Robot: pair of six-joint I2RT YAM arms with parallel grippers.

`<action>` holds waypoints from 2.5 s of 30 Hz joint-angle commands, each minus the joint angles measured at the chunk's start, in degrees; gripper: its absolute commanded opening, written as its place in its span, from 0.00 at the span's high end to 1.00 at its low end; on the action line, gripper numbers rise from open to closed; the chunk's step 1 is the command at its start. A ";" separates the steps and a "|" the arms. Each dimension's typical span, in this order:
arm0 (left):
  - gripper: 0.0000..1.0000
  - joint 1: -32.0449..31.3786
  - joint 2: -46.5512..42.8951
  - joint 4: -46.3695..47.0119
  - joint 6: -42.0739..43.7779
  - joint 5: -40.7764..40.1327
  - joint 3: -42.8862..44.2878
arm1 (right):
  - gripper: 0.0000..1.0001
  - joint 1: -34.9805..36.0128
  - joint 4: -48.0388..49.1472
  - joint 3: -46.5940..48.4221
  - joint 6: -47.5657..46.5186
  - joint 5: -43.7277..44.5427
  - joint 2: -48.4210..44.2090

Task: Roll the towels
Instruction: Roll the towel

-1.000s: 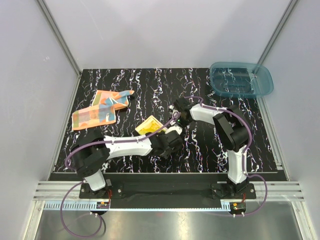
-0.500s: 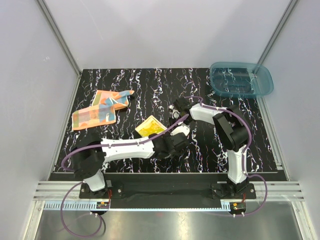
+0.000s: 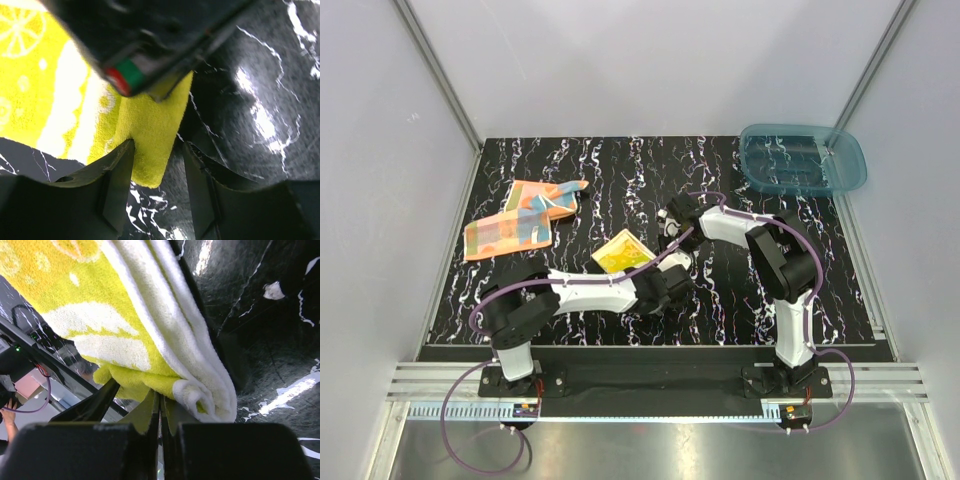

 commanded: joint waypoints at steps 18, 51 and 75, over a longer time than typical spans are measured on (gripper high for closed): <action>0.48 2.81 -0.62 -5.10 4.44 -1.81 -1.15 | 0.97 -0.52 -4.72 4.78 -6.27 4.46 3.92; 0.89 1.75 6.60 -4.15 3.92 5.30 -2.80 | 0.94 -7.20 -6.65 7.86 -8.90 0.59 6.03; 0.88 8.86 -7.82 2.36 -5.21 33.51 -5.53 | 0.95 -10.36 -7.09 3.46 -6.27 4.89 0.59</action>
